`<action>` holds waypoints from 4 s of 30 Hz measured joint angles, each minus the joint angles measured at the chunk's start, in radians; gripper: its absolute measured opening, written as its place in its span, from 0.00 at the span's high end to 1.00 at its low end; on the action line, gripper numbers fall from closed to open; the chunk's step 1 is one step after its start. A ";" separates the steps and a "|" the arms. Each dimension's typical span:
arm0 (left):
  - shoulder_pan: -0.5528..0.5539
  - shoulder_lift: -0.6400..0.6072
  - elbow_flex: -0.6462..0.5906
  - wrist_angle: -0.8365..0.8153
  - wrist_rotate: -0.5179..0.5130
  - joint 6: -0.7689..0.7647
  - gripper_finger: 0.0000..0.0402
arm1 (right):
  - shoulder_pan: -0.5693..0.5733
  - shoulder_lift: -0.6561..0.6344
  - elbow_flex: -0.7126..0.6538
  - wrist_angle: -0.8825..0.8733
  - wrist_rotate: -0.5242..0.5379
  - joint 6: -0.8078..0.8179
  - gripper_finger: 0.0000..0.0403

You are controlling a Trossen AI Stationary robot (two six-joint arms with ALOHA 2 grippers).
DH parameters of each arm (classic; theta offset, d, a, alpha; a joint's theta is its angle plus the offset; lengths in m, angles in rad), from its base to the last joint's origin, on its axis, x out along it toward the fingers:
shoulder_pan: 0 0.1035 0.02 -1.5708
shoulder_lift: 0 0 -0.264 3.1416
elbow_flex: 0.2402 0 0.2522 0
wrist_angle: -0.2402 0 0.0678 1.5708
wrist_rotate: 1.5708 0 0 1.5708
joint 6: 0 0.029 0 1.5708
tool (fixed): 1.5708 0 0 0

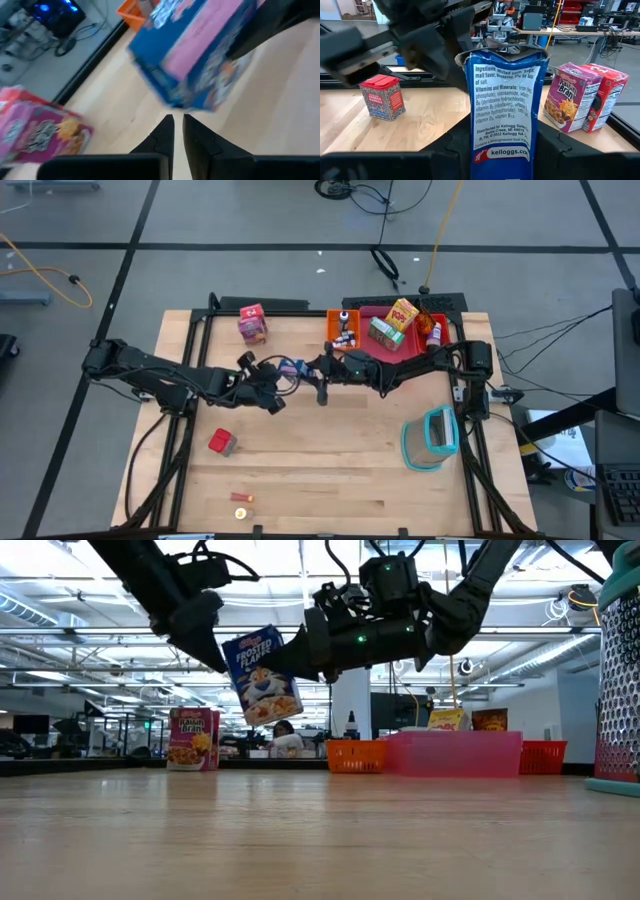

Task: Pick & Place Kitchen Items
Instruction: Put the blue cereal box into the pink bin

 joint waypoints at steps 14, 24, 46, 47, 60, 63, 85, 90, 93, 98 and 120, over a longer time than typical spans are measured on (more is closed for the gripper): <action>0.004 0.000 0.000 -0.181 -0.115 -0.173 0.88 | -0.046 -0.229 -0.123 -0.171 0.051 -0.035 0.68; -0.001 0.000 0.000 -0.166 -0.116 -0.179 0.88 | -0.069 -0.550 -0.473 -0.101 0.273 -0.029 0.68; -0.001 0.000 0.000 -0.107 -0.113 -0.167 0.88 | -0.069 -0.886 -0.896 -0.016 0.815 0.070 0.68; -0.001 0.000 0.000 -0.107 -0.113 -0.167 0.88 | -0.069 -0.886 -0.900 -0.016 0.816 0.073 0.68; -0.001 0.000 0.000 -0.099 -0.113 -0.170 0.88 | -0.069 -0.885 -0.962 0.005 0.885 0.165 0.68; -0.001 0.000 0.000 -0.098 -0.113 -0.170 0.88 | -0.069 -0.884 -0.973 0.002 0.892 0.182 0.68; -0.001 0.000 -0.001 -0.069 -0.113 -0.167 0.88 | -0.069 -0.814 -0.976 -0.014 0.886 0.261 0.68; -0.001 0.000 -0.001 -0.068 -0.113 -0.167 0.88 | -0.057 -0.788 -0.977 -0.031 0.887 0.297 0.68; -0.001 0.000 -0.001 -0.068 -0.113 -0.167 0.88 | -0.049 -0.765 -0.977 -0.029 0.887 0.308 0.68; -0.001 0.000 -0.001 -0.067 -0.113 -0.167 0.88 | -0.039 -0.732 -0.977 -0.029 0.888 0.328 0.68; -0.001 0.000 -0.001 -0.068 -0.112 -0.167 0.88 | -0.039 -0.719 -0.977 -0.054 0.860 0.332 0.55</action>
